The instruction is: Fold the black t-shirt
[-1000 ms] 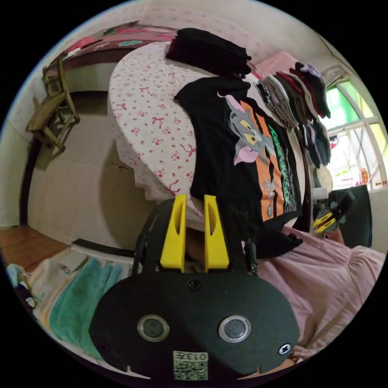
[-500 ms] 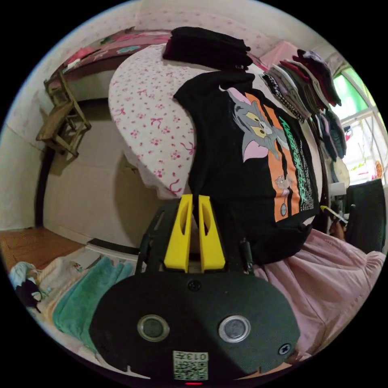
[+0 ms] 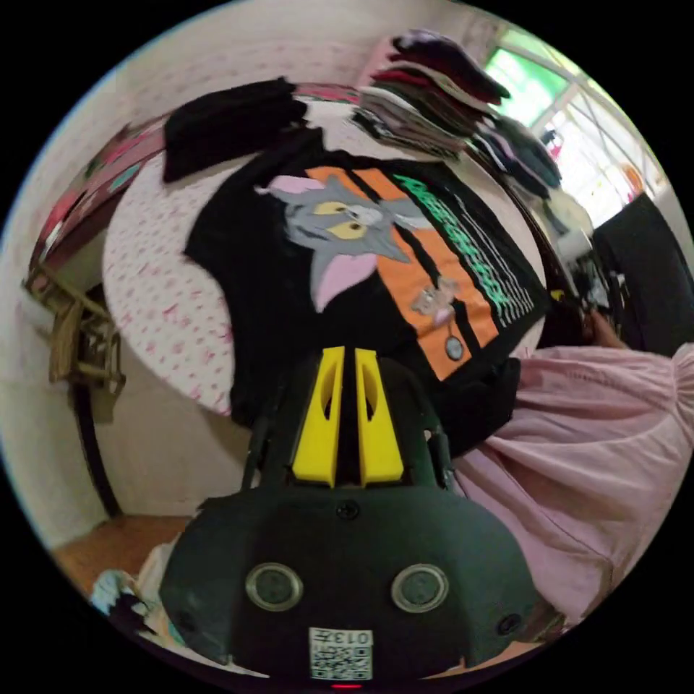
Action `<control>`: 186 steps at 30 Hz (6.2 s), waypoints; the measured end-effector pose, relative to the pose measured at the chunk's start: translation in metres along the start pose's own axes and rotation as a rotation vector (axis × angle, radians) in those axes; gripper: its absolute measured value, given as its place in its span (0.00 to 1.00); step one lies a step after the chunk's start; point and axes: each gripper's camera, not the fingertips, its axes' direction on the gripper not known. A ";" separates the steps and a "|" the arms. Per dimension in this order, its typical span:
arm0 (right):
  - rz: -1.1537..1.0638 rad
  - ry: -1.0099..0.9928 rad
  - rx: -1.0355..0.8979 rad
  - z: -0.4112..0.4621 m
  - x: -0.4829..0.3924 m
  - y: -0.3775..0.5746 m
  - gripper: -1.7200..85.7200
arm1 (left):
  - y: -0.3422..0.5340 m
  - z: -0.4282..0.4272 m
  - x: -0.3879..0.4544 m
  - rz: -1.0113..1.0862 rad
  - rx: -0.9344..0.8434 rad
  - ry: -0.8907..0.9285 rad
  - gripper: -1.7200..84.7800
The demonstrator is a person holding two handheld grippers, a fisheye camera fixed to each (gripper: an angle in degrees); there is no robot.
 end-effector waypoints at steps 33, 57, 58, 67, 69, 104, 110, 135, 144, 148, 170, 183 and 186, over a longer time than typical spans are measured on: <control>-0.462 -0.088 0.043 0.130 -0.067 -0.418 0.12 | -0.278 0.052 -0.077 -0.194 0.058 -0.212 0.08; -0.701 0.145 -0.041 0.244 -0.134 -0.508 0.03 | -0.408 0.130 -0.073 -0.002 0.050 -0.309 0.03; -0.681 0.140 -0.012 0.239 -0.126 -0.509 0.03 | -0.403 0.124 -0.075 -0.023 0.117 -0.363 0.03; -0.607 0.160 -0.071 0.275 -0.104 -0.517 0.04 | -0.415 0.177 -0.098 -0.176 0.037 -0.294 0.03; -0.585 0.134 -0.089 0.270 -0.095 -0.522 0.07 | -0.417 0.179 -0.099 -0.205 0.044 -0.276 0.03; -0.369 -0.096 -0.053 0.164 0.026 -0.330 0.07 | -0.460 0.358 0.360 0.568 -0.042 0.008 0.04; -0.325 0.040 0.060 0.123 0.041 -0.310 0.04 | -0.480 0.381 0.370 0.544 -0.057 0.043 0.03; -0.418 0.105 0.025 0.035 0.011 -0.204 0.02 | -0.635 0.461 0.435 0.555 0.072 -0.059 0.07; -0.435 0.012 -0.004 0.014 -0.006 -0.176 0.02 | -0.652 0.483 0.429 0.543 -0.054 0.075 0.07; -0.425 -0.001 -0.034 0.012 -0.012 -0.168 0.02 | -0.626 0.452 0.440 0.725 0.086 0.085 0.04; -0.481 0.106 -0.013 -0.036 -0.075 -0.119 0.02 | -0.456 0.444 0.419 0.626 0.049 -0.094 0.02; -0.624 0.171 -0.025 -0.098 -0.146 -0.011 0.02 | -0.206 0.327 0.303 0.350 -0.058 -0.116 0.02; -0.614 0.208 -0.039 -0.098 -0.162 0.011 0.02 | -0.138 0.314 0.285 0.241 -0.071 -0.241 0.02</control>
